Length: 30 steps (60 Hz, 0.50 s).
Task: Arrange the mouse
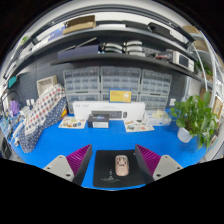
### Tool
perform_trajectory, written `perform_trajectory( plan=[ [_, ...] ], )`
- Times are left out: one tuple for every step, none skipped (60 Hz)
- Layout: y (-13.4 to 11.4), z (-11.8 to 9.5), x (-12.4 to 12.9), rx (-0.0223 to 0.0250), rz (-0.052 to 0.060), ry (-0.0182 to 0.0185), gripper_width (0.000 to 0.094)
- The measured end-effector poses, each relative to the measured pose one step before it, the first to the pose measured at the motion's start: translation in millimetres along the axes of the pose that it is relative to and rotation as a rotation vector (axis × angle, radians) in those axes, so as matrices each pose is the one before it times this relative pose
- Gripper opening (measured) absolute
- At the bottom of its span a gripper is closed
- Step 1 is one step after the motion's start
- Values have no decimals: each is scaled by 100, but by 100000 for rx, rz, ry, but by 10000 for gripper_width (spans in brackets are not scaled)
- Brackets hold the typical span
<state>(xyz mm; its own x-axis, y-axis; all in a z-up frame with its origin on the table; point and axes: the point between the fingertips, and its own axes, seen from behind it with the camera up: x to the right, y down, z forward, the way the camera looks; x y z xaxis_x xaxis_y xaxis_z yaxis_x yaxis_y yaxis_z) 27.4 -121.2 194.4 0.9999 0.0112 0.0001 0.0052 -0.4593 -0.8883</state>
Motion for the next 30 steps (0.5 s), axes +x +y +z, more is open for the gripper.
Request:
perform_trajectory(
  plan=[
    [-372, -592, -187, 797, 300, -79, 864],
    [-313, -516, -180, 686, 339, -177, 866],
    [-271, -512, -181, 690, 156, -167, 865],
    [-244, -506, -189, 732, 88, -185, 864],
    [-214, -509, -221, 791, 48, -156, 865],
    [-185, -469, -211, 558, -35, -198, 864],
    [-173, -449, -180, 464, -72, -173, 863],
    [-123, -447, -191, 385, -116, -153, 867],
    [-83, -425, -200, 278, -235, -89, 866],
    [-73, -399, -178, 215, -368, -47, 866],
    [-55, -378, -148, 252, -391, -48, 868],
    [-22, -365, -155, 371, -275, -80, 865],
    [-61, -431, -130, 147, -213, -111, 863],
    [-37, -291, -177, 240, -52, -76, 862],
    [41, -296, -173, 290, -101, -114, 864],
    [25, -257, -130, 5, -78, -222, 864],
    [52, -253, -177, -65, -62, -283, 865],
    [53, -224, -182, -75, 6, -355, 865],
    [77, -205, -185, -18, 45, -384, 863],
    [64, -199, -182, 22, 61, -320, 864],
    [84, -172, -185, 7, 66, -232, 864],
    [188, -218, -284, -37, 172, -39, 862],
    [55, -115, -107, -97, 90, -130, 864],
    [81, -113, -119, -110, 158, -119, 863],
    [104, -141, -145, -69, 138, -136, 863],
    [94, -131, -127, 9, 102, -176, 863],
    [74, -119, -112, 19, -2, -211, 865],
    [95, -134, -108, -16, -10, -212, 863],
    [70, -114, -140, -75, 98, -269, 862],
    [107, -120, -124, -56, 137, -209, 864]
  ],
)
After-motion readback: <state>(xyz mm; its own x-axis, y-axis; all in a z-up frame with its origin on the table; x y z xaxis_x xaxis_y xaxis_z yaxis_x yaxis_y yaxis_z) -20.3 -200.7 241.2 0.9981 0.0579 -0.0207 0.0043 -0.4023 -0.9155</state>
